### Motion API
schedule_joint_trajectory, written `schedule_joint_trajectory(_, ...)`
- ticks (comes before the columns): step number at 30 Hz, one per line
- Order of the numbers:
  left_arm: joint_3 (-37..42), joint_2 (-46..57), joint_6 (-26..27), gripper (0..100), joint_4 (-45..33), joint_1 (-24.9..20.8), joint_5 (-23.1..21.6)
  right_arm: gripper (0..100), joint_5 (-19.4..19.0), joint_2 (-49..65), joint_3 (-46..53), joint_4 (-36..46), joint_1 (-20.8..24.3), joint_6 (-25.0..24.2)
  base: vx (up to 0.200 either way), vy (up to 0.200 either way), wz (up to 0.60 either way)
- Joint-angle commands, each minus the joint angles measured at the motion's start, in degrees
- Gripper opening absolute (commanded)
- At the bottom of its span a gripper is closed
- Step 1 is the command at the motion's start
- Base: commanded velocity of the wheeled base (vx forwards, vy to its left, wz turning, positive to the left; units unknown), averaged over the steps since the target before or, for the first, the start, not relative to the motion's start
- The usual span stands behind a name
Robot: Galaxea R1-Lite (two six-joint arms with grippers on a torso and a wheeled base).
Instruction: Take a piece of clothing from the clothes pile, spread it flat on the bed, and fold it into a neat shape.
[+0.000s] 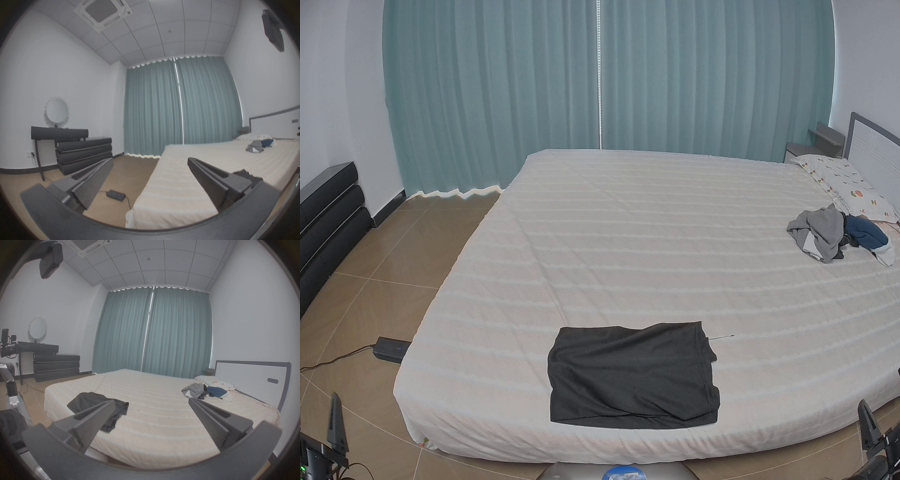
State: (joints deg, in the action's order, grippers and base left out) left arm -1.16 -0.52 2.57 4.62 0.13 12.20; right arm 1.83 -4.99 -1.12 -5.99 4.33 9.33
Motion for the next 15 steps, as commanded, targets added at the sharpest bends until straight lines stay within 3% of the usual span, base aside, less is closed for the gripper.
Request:
schedule_joint_trajectory(1,1.2,0.5,0.4,100,-1.0,0.0,-5.2,100,-3.4,4.6,0.9,1.9,-4.7,-0.4,0.000,0.000,0.00)
schedule_joint_trajectory(7,1.1,0.5,-0.7,100,-1.1,0.0,-9.8,100,-7.6,4.8,0.9,2.1,-4.7,-3.3,0.000,0.000,0.00)
schedule_joint_trajectory(11,0.9,0.5,-2.0,100,-1.6,0.0,-9.9,100,-7.0,4.8,0.9,2.1,-4.7,-3.0,0.000,0.000,0.00)
schedule_joint_trajectory(15,0.9,0.5,-2.3,100,-2.1,0.0,-9.2,100,0.8,4.8,0.9,2.2,-4.7,-2.0,0.000,0.000,0.00)
